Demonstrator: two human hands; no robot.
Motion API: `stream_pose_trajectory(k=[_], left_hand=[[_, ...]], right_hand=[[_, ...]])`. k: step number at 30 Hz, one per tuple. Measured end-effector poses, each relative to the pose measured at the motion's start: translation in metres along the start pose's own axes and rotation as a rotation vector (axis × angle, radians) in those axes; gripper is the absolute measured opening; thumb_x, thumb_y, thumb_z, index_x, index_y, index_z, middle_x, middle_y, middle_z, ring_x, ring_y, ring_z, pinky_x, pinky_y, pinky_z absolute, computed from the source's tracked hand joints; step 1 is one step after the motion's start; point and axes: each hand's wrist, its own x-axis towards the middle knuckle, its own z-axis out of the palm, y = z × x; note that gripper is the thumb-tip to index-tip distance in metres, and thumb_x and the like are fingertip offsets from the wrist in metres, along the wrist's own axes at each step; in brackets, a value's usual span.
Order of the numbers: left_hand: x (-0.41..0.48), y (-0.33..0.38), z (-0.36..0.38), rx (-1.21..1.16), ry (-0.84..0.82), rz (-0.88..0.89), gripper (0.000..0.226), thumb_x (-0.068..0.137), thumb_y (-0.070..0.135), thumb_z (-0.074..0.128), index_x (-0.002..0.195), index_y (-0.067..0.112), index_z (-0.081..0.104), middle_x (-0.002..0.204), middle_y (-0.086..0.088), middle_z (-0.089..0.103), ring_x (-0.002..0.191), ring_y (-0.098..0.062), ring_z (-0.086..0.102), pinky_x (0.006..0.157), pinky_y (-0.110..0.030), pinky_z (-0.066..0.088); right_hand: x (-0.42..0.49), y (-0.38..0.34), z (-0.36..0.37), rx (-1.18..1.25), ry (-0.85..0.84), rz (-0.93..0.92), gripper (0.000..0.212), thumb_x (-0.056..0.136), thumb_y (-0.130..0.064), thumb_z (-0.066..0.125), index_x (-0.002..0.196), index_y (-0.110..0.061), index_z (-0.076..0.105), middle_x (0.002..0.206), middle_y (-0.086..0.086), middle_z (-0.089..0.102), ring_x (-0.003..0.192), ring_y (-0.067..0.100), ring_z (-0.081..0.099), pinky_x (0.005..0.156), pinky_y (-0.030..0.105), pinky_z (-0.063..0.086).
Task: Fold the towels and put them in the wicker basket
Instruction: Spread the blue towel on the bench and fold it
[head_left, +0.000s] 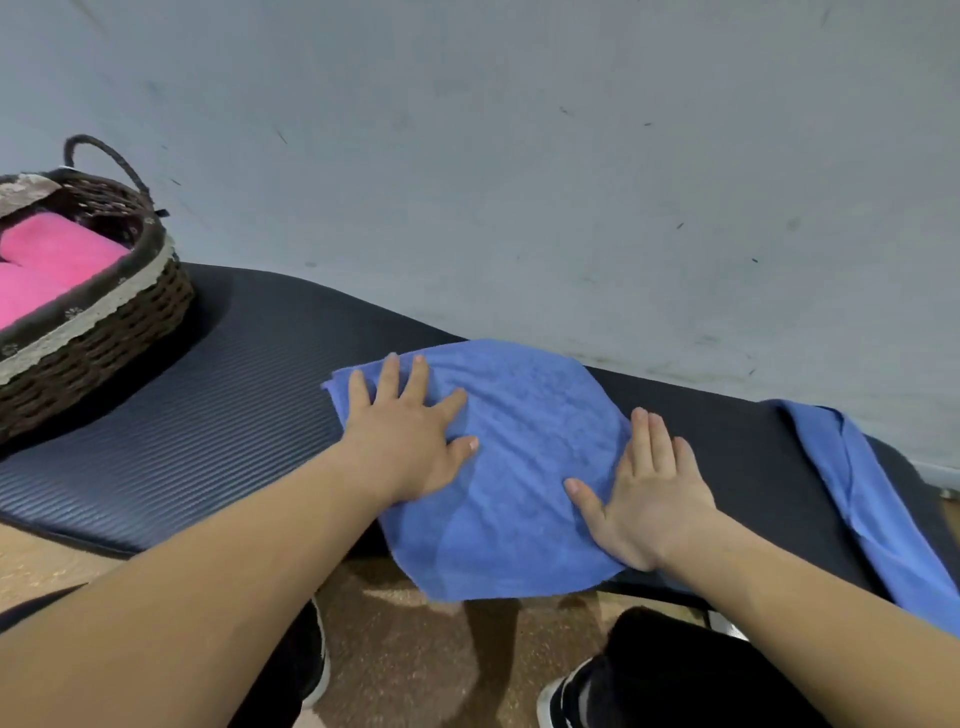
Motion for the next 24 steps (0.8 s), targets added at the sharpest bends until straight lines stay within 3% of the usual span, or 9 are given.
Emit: stream_pose_trajectory(k=[4,7,10,12,15,19,22,24], left_hand=[[-0.007,0.049,-0.013,0.184,0.119,0.061,0.077,0.101,0.054,0.042,0.163,0.018,0.014,0.169,-0.024,-0.014,0.153,-0.053,-0.01,0.121,-0.068,0.003],[-0.026,0.078,-0.009,0.097,0.015,0.127,0.089,0.1,0.061,0.04,0.164,0.019,-0.006,0.167,-0.026,-0.02,0.152,-0.054,-0.013,0.123,-0.066,0.001],[-0.033,0.077,0.011,0.023,-0.164,0.093,0.093,0.096,0.075,0.025,0.16,0.028,-0.022,0.165,-0.019,-0.031,0.152,-0.049,-0.024,0.123,-0.065,-0.005],[-0.027,0.067,0.019,0.01,-0.182,0.089,0.09,0.096,0.077,0.02,0.158,0.033,-0.026,0.163,-0.014,-0.037,0.15,-0.044,-0.031,0.122,-0.064,-0.011],[-0.011,0.051,0.021,-0.018,-0.161,0.136,0.086,0.094,0.08,0.018,0.157,0.041,-0.024,0.163,-0.007,-0.039,0.151,-0.037,-0.034,0.122,-0.06,-0.016],[0.015,0.028,0.018,-0.009,-0.062,0.233,0.086,0.085,0.085,0.015,0.157,0.05,-0.016,0.167,-0.001,-0.032,0.154,-0.029,-0.03,0.124,-0.055,-0.015],[0.03,0.022,0.01,-0.04,-0.074,0.254,0.085,0.087,0.085,0.025,0.157,0.054,-0.011,0.169,0.003,-0.028,0.155,-0.024,-0.028,0.125,-0.052,-0.013],[0.034,0.025,0.004,-0.016,-0.082,0.249,0.086,0.09,0.082,0.033,0.16,0.05,-0.006,0.17,0.001,-0.024,0.156,-0.027,-0.024,0.127,-0.052,-0.01]], right_hand=[[-0.015,0.029,-0.008,-0.081,-0.142,0.078,0.1,0.095,-0.077,0.006,0.162,-0.004,0.019,0.164,0.021,-0.032,0.154,0.035,-0.028,0.127,0.054,-0.006],[-0.004,0.037,-0.01,0.062,-0.002,-0.043,0.087,0.1,-0.069,0.01,0.164,-0.011,-0.005,0.168,0.013,-0.028,0.155,0.032,-0.026,0.128,0.051,-0.004],[0.01,0.027,0.0,0.291,0.139,-0.344,0.074,0.102,-0.065,0.018,0.164,-0.034,-0.01,0.167,-0.004,-0.031,0.154,0.019,-0.031,0.128,0.044,-0.008],[0.021,0.022,0.014,0.351,0.143,-0.459,0.072,0.1,-0.068,0.017,0.161,-0.042,-0.013,0.163,-0.012,-0.036,0.15,0.012,-0.036,0.128,0.044,-0.01],[0.031,0.018,0.032,0.353,0.175,-0.444,0.075,0.093,-0.073,0.006,0.158,-0.044,-0.019,0.163,-0.011,-0.038,0.149,0.012,-0.039,0.126,0.044,-0.015],[0.02,0.009,0.038,0.395,0.204,-0.312,0.074,0.098,-0.068,0.008,0.159,-0.038,-0.023,0.163,-0.005,-0.039,0.148,0.015,-0.04,0.125,0.041,-0.019],[0.012,0.008,0.049,0.306,0.317,-0.263,0.084,0.085,-0.073,-0.02,0.159,-0.033,-0.023,0.164,0.0,-0.035,0.151,0.02,-0.034,0.126,0.042,-0.016],[0.011,0.013,0.056,0.301,0.392,-0.27,0.09,0.084,-0.074,-0.026,0.162,-0.032,-0.011,0.17,0.003,-0.02,0.154,0.021,-0.024,0.126,0.043,-0.01]])
